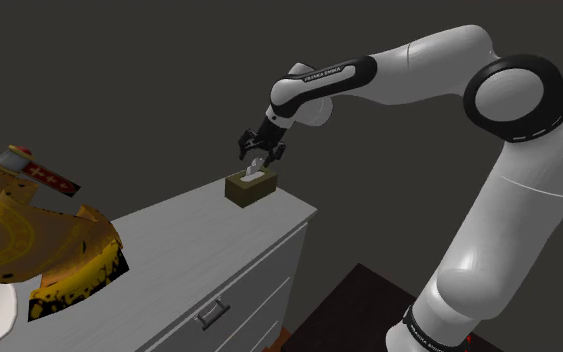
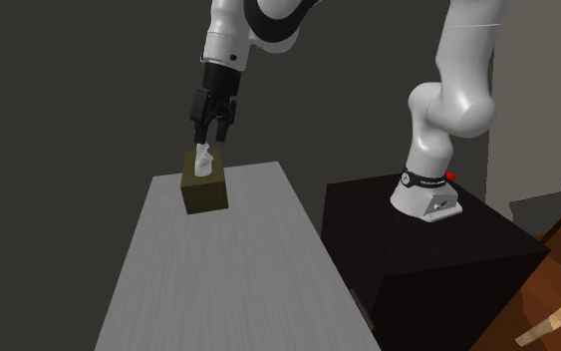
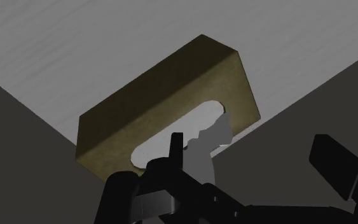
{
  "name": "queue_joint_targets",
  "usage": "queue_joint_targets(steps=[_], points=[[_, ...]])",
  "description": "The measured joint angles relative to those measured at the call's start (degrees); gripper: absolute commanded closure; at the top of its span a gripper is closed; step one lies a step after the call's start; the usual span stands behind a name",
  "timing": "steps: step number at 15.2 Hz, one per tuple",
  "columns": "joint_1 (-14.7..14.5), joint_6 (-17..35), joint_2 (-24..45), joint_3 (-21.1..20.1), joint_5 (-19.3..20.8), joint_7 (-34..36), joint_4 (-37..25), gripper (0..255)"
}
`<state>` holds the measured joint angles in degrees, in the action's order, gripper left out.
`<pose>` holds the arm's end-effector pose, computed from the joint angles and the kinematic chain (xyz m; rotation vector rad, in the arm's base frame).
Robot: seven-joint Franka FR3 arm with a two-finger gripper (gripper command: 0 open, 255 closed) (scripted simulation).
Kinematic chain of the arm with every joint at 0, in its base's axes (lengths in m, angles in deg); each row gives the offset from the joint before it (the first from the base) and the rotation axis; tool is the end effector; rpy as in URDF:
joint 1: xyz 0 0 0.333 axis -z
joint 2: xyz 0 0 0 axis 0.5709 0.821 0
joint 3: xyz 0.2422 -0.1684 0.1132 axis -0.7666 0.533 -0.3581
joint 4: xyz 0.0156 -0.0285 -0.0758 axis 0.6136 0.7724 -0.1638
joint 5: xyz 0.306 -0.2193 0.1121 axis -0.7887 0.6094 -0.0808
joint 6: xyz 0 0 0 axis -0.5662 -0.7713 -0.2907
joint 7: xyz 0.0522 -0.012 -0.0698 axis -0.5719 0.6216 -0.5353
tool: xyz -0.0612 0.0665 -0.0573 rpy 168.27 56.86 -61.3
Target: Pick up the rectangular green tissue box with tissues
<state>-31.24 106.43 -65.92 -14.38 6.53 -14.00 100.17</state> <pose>0.5875 0.0108 0.4460 -2.7434 0.6179 -0.3336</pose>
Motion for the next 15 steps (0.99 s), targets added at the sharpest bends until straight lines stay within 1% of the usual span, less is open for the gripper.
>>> queue_joint_targets(steps=[2,8,9,15], points=[[0.19,1.53,1.49,0.12,-0.83,-0.3,-0.54,0],[0.1,5.49,3.86,-0.15,-2.23,-1.75,0.94,0],[0.11,5.75,4.05,-0.16,-2.33,-1.89,1.02,255],[0.14,6.04,4.15,-0.15,-2.46,-2.0,0.73,255]])
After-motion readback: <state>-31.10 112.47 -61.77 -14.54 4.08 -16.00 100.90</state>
